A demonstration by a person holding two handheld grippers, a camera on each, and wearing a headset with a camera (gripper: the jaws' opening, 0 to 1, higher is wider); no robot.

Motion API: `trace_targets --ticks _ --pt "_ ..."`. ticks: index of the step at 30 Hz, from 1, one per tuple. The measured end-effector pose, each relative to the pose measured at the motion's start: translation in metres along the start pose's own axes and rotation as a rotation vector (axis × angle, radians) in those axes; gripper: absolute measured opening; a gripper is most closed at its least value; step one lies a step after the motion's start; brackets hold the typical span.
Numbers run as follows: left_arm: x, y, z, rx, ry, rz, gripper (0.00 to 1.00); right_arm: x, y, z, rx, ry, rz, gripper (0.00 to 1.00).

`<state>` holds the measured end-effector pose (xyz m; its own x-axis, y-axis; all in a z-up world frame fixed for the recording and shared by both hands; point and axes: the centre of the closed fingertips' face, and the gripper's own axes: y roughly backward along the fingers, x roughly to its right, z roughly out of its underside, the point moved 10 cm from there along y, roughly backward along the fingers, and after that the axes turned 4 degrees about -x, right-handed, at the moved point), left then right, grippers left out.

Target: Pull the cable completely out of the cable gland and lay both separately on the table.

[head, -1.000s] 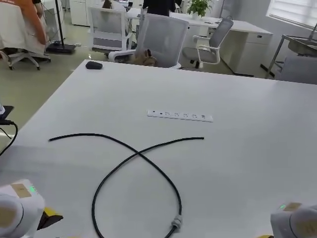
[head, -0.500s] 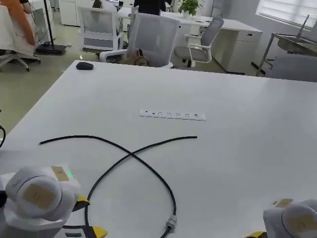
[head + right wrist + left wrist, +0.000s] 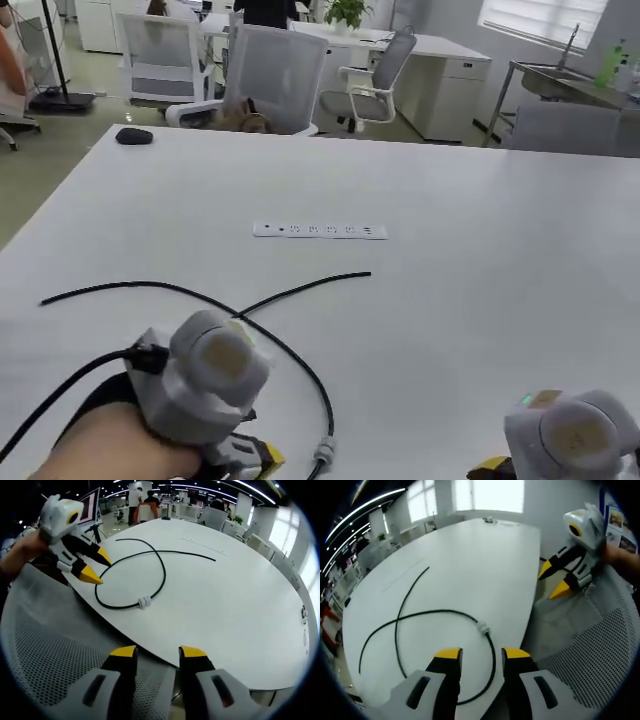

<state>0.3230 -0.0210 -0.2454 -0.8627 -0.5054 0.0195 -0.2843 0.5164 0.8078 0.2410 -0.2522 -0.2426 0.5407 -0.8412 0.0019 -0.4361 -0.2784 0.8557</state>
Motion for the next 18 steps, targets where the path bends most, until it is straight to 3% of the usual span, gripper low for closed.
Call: trace_targets --ticks 1,2,3,5,7,10,18 --pt "0.001 -0.002 -0.001 0.003 -0.002 0.006 0.34 0.000 0.000 0.000 0.000 0.000 0.002 0.34" --pt "0.003 -0.010 -0.006 0.041 0.004 0.039 0.36 0.000 0.000 0.000 0.002 -0.002 0.002 0.34" --pt "0.005 -0.015 -0.008 0.050 0.040 0.060 0.36 0.000 0.000 0.000 0.002 -0.004 0.001 0.34" --pt "0.004 -0.029 -0.010 0.031 0.073 0.092 0.34 0.000 0.000 0.000 0.002 -0.005 0.003 0.33" --pt "0.001 -0.044 -0.012 0.006 0.071 0.088 0.34 0.000 0.000 0.000 0.000 -0.005 0.007 0.32" --pt "0.001 -0.065 -0.009 -0.051 0.005 0.073 0.35 0.000 0.000 0.000 0.000 -0.004 0.010 0.31" --pt "-0.008 -0.097 0.001 -0.095 0.076 0.060 0.29 0.001 0.000 0.000 -0.002 0.000 0.016 0.29"
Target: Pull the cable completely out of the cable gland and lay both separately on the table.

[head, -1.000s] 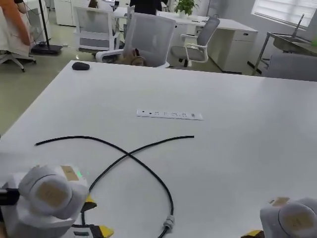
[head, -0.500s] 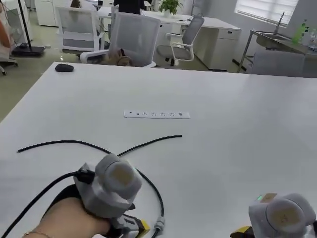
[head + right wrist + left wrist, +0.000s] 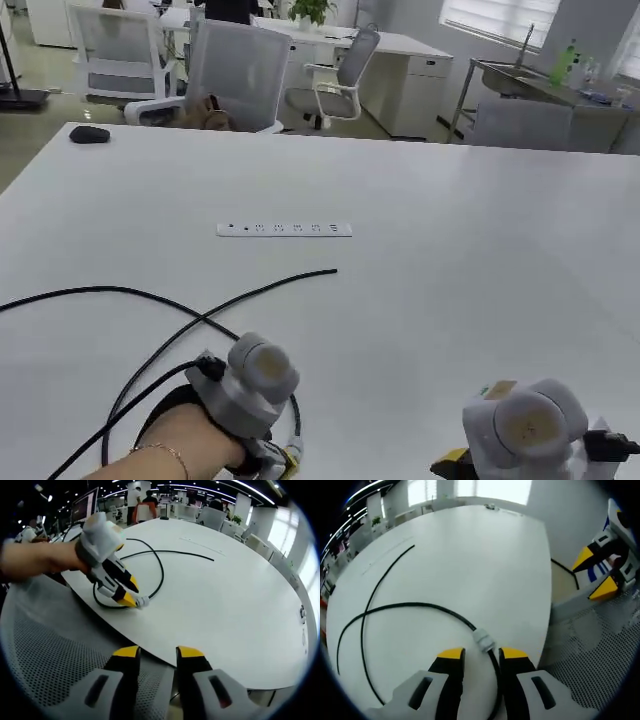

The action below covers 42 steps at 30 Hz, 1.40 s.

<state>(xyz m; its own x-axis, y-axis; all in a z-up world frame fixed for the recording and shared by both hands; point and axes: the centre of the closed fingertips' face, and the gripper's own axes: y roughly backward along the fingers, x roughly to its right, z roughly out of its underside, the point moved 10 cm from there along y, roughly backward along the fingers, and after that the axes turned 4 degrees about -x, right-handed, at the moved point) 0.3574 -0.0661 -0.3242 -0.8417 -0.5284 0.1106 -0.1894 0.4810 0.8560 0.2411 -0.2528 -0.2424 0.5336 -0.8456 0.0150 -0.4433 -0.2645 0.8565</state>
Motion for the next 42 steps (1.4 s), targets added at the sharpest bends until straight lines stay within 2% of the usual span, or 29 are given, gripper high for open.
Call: trace_targets --ticks 1,5,7,9,11,12,13,14,15,17,24,29,30,31,32,33,34,37,42 --pt "0.000 -0.003 0.000 -0.002 0.028 0.001 0.29 0.000 0.000 0.000 -0.001 0.001 -0.001 0.29" --pt "0.006 -0.011 -0.006 0.014 0.050 0.007 0.29 0.001 0.000 0.000 0.002 0.001 0.003 0.29" --pt "0.007 -0.014 -0.007 0.014 0.058 0.005 0.25 0.000 0.000 0.000 -0.004 0.003 -0.004 0.27" --pt "0.008 -0.015 -0.008 0.019 0.050 -0.008 0.20 0.000 0.000 0.000 -0.002 0.003 -0.001 0.28" --pt "0.008 -0.015 -0.007 0.023 0.050 0.015 0.20 0.000 0.000 0.001 -0.001 0.002 0.002 0.28" --pt "0.008 -0.012 -0.005 0.000 -0.018 0.059 0.20 0.000 0.000 0.000 0.000 0.003 0.000 0.28" --pt "0.007 -0.012 -0.004 0.003 -0.007 0.038 0.19 0.000 0.000 0.000 0.000 0.005 -0.003 0.28" --pt "0.006 -0.010 -0.002 0.005 -0.004 0.038 0.17 0.000 0.000 0.000 0.000 0.006 -0.004 0.28" --pt "0.006 -0.005 -0.001 0.008 -0.029 0.049 0.17 0.000 0.000 0.000 0.002 0.007 -0.007 0.28" --pt "0.004 0.003 -0.001 0.009 -0.039 0.058 0.17 -0.001 0.000 0.001 0.004 0.009 -0.015 0.27" --pt "-0.002 0.032 -0.006 0.055 -0.113 0.063 0.16 -0.002 -0.001 0.000 0.008 0.010 -0.032 0.26" --pt "-0.009 0.061 -0.006 0.076 -0.217 0.094 0.16 -0.003 -0.001 0.000 -0.002 0.026 -0.047 0.27" --pt "-0.008 0.065 -0.007 0.102 -0.246 0.121 0.15 -0.004 -0.001 -0.001 0.000 0.035 -0.056 0.27" --pt "-0.008 0.071 -0.008 0.122 -0.248 0.140 0.02 -0.004 -0.001 -0.001 -0.001 0.042 -0.062 0.27" --pt "-0.008 0.078 -0.002 0.113 -0.219 0.142 0.03 -0.005 0.000 -0.002 0.008 0.052 -0.065 0.27" --pt "-0.010 0.080 -0.002 0.135 -0.230 0.149 0.03 -0.005 0.000 -0.002 0.013 0.058 -0.069 0.27" --pt "-0.013 0.085 -0.001 0.125 -0.225 0.146 0.03 -0.006 -0.001 -0.002 0.010 0.064 -0.079 0.27" --pt "-0.020 0.087 0.006 0.097 -0.224 0.113 0.03 -0.006 -0.001 -0.002 0.008 0.067 -0.082 0.26" --pt "-0.020 0.083 0.008 0.091 -0.174 0.082 0.03 -0.005 -0.001 -0.003 0.008 0.065 -0.083 0.26"
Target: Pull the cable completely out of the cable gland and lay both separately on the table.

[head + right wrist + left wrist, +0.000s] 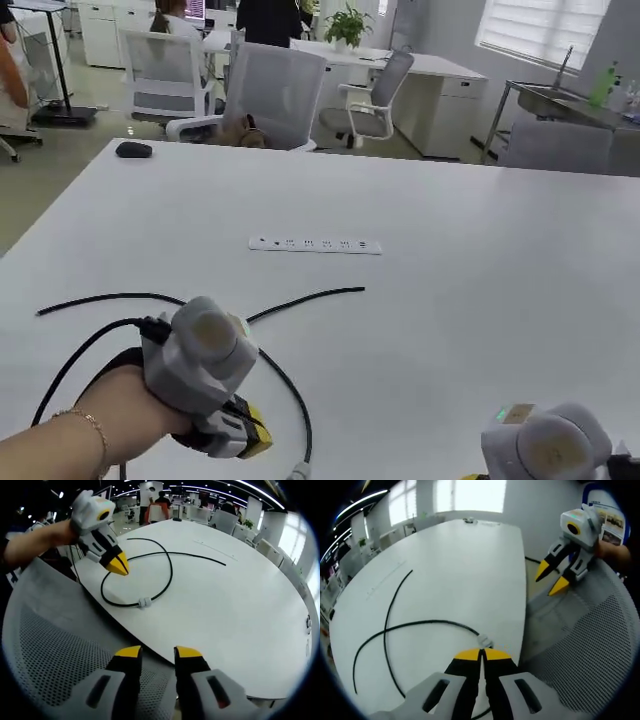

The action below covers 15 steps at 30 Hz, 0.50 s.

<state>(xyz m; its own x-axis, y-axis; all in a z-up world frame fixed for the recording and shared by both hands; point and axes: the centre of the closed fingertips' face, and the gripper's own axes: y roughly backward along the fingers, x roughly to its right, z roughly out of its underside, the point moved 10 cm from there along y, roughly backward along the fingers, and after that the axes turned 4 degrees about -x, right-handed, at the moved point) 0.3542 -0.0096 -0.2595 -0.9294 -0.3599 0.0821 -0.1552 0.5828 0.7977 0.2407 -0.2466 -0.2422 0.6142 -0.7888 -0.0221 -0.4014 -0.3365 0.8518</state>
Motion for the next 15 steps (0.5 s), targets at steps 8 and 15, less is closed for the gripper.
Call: trace_targets --ticks 8,15 --pt "0.014 -0.020 -0.003 -0.031 0.004 0.036 0.04 0.001 0.000 0.000 0.000 -0.008 0.004 0.26" --pt "0.017 -0.041 -0.003 -0.069 0.031 0.037 0.21 0.001 -0.001 0.001 -0.002 -0.016 0.010 0.27"
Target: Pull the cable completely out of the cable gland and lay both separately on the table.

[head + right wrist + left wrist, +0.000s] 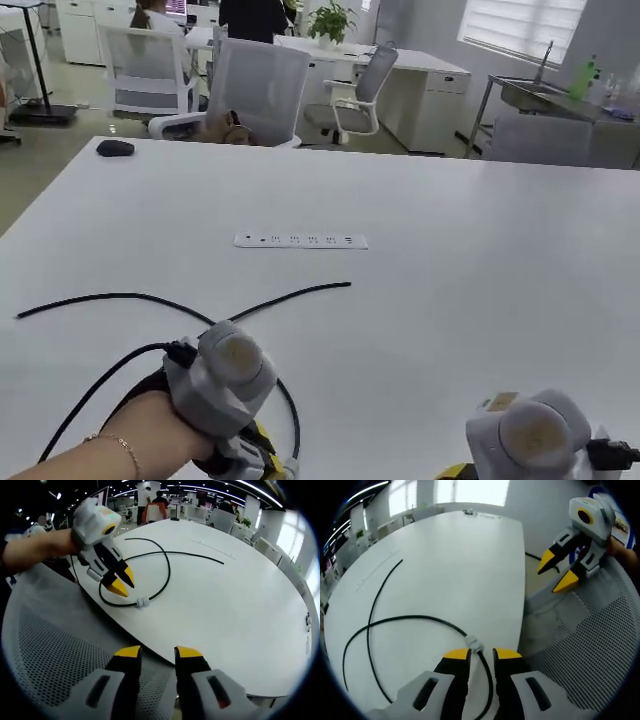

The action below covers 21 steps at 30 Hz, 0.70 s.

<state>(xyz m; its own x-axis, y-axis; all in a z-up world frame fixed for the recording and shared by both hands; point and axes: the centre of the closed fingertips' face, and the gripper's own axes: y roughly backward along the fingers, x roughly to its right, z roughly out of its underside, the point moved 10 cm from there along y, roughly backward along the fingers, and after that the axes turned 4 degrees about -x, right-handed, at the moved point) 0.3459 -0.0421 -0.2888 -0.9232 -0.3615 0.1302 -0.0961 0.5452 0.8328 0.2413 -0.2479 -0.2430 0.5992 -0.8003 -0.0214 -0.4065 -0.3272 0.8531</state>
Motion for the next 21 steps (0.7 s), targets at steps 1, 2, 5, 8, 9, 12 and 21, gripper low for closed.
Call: trace_targets --ticks 1,2,5,8,9,12,21 --pt "0.000 -0.003 0.000 -0.004 0.009 -0.002 0.23 0.000 0.000 0.000 0.000 -0.001 0.000 0.27" --pt "-0.001 -0.005 0.000 -0.007 0.014 0.000 0.24 0.000 0.000 0.000 0.000 -0.003 0.001 0.27" --pt "-0.002 -0.012 0.002 -0.028 0.068 0.008 0.24 0.000 0.000 0.000 0.000 -0.006 0.004 0.27" --pt "-0.003 -0.024 0.001 -0.017 0.163 0.021 0.29 0.000 0.000 0.001 -0.002 -0.008 0.008 0.27" --pt "-0.004 -0.026 0.001 -0.017 0.190 0.019 0.31 0.001 0.000 0.001 -0.003 -0.009 0.010 0.27" --pt "-0.006 -0.034 0.004 -0.043 0.216 0.011 0.39 0.001 0.000 0.001 -0.004 -0.012 0.012 0.26" --pt "-0.003 -0.046 0.007 -0.045 0.208 -0.041 0.24 0.001 0.000 0.002 -0.012 -0.019 0.019 0.26"
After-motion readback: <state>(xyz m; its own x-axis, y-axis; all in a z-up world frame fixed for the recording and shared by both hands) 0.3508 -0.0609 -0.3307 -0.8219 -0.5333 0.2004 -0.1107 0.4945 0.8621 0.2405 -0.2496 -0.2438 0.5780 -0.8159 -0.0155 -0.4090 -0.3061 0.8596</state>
